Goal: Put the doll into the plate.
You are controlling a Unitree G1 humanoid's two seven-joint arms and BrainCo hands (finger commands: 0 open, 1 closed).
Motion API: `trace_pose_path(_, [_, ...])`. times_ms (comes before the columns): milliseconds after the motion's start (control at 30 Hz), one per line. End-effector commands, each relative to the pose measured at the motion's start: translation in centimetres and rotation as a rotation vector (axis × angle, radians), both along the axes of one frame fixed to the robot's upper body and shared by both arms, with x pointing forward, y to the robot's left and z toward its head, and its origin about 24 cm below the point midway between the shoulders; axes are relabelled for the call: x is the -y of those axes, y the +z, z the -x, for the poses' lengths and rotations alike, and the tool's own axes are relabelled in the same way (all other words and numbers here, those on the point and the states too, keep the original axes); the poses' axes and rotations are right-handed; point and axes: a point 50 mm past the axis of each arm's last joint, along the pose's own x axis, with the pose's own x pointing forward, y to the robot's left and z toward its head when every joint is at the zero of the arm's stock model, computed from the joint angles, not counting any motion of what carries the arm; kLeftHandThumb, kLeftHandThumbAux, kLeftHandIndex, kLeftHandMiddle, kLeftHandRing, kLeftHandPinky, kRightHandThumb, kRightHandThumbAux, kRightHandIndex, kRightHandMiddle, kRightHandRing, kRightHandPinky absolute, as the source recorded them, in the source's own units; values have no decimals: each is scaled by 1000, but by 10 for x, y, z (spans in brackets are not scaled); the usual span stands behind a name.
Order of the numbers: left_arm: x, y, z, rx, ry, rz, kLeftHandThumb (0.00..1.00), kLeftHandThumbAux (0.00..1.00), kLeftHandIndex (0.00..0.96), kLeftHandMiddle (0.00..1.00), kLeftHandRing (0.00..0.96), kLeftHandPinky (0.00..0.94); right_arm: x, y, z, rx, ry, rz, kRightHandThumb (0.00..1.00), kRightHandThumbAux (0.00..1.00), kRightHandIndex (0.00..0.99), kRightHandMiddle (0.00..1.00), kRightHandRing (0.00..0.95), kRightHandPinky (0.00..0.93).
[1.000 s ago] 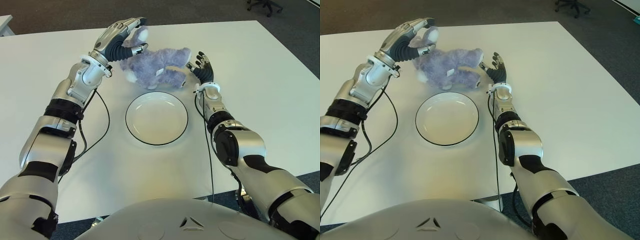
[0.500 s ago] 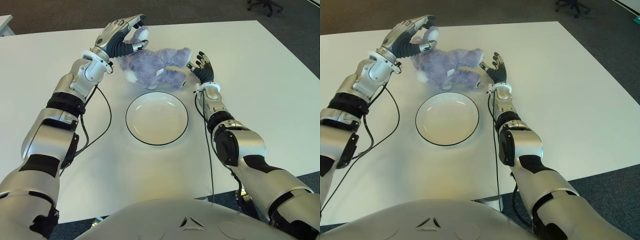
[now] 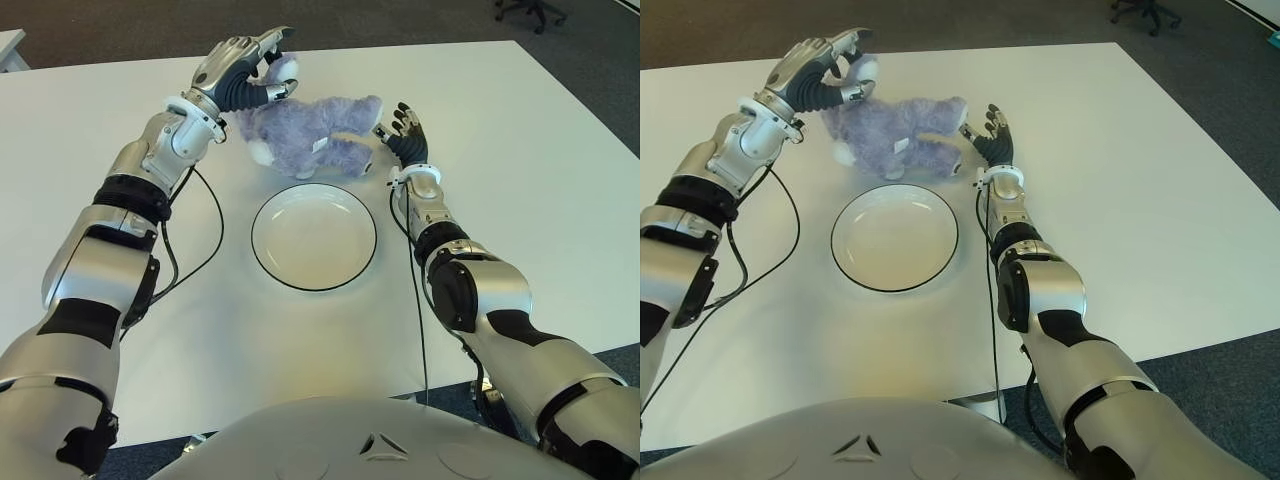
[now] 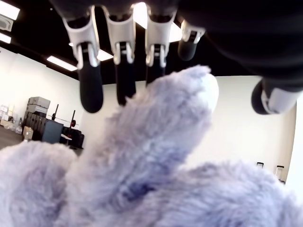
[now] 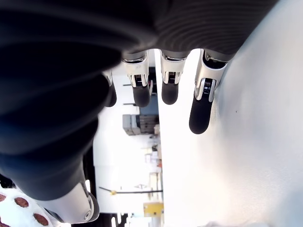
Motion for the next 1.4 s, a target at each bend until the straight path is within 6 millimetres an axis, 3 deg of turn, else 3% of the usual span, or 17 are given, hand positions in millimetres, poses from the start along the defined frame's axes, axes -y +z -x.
trace_pose_path(33, [2, -3, -2, -4, 4, -32, 364, 284, 5, 484, 509, 436, 0, -36, 16, -158, -9, -10, 317, 779, 48, 1, 0, 0])
trace_pose_path(200, [2, -3, -3, -16, 9, -53, 334, 296, 6, 381, 404, 348, 0, -36, 16, -156, -7, -13, 319, 776, 49, 0, 0, 0])
trace_pose_path(333, [3, -3, -4, -16, 10, -54, 326, 307, 13, 403, 437, 418, 0, -36, 16, -155, -7, -13, 315, 774, 46, 0, 0, 0])
trace_pose_path(467, [3, -3, -4, -14, 11, -52, 343, 306, 22, 485, 511, 491, 0, -36, 16, -155, -8, -14, 313, 777, 48, 0, 0, 0])
trace_pose_path(933, [7, -4, -7, -37, 9, -56, 373, 300, 34, 551, 556, 496, -1, -36, 16, -156, -10, -6, 312, 776, 47, 0, 0, 0])
trace_pose_path(1267, [7, -6, -8, -65, 8, -42, 406, 294, 29, 527, 539, 453, -1, -35, 16, -153, -10, -17, 315, 767, 45, 0, 0, 0])
trace_pose_path(1400, [8, -8, -9, -66, 11, -40, 381, 309, 25, 542, 549, 481, -1, -35, 16, -152, -9, -21, 315, 769, 45, 0, 0, 0])
